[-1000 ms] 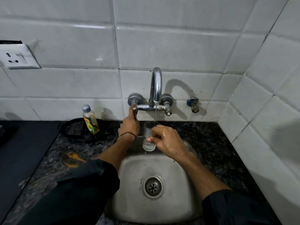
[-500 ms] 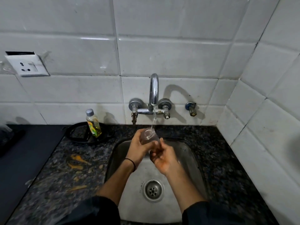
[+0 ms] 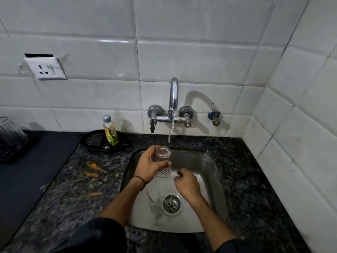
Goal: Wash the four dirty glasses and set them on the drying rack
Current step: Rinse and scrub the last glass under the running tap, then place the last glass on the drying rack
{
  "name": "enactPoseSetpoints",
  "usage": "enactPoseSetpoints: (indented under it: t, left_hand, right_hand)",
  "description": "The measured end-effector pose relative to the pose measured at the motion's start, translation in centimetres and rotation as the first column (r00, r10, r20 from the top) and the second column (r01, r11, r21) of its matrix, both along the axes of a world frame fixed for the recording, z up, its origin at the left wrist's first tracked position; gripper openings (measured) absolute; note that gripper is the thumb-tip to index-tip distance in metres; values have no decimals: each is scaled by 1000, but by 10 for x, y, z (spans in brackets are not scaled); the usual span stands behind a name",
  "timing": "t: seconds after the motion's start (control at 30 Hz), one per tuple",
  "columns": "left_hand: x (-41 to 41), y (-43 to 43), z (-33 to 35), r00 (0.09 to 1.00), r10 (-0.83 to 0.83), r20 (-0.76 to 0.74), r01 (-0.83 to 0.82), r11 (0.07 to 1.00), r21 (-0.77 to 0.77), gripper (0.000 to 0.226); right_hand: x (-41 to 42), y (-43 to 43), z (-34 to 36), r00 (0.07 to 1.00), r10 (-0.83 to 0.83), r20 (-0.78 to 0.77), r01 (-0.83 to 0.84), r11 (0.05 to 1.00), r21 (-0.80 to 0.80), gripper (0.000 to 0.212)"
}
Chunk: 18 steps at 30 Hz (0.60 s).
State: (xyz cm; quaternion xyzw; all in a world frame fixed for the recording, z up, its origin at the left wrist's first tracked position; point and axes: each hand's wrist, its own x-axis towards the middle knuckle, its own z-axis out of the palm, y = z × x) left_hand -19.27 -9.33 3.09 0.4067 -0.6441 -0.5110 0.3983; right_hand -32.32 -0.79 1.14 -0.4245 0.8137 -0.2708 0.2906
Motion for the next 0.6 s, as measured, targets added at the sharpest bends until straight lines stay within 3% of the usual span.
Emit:
enactPoseSetpoints:
  t: [0.1,0.2,0.43,0.6]
  left_hand:
    - [5,5,4,1000,6,-9,-6,1000,-4,49]
    - [12,11,10,1000,8,-9,-8,1000,-27,48]
    - [25,14,14,1000,26,12,-25,997,-79,50]
    - [42,10,24,999,-31,42,35,993,-110,51]
  right_hand:
    - [5,3,0,977,147,-156,-147,989,12,46]
    - [14,3,4,963,177,-203,-187,982,-29,53]
    - [33,-3,9,979,179,-102,-200,943,-266,72]
    - [50,-18,21,967,225,120,-155,892,-424,51]
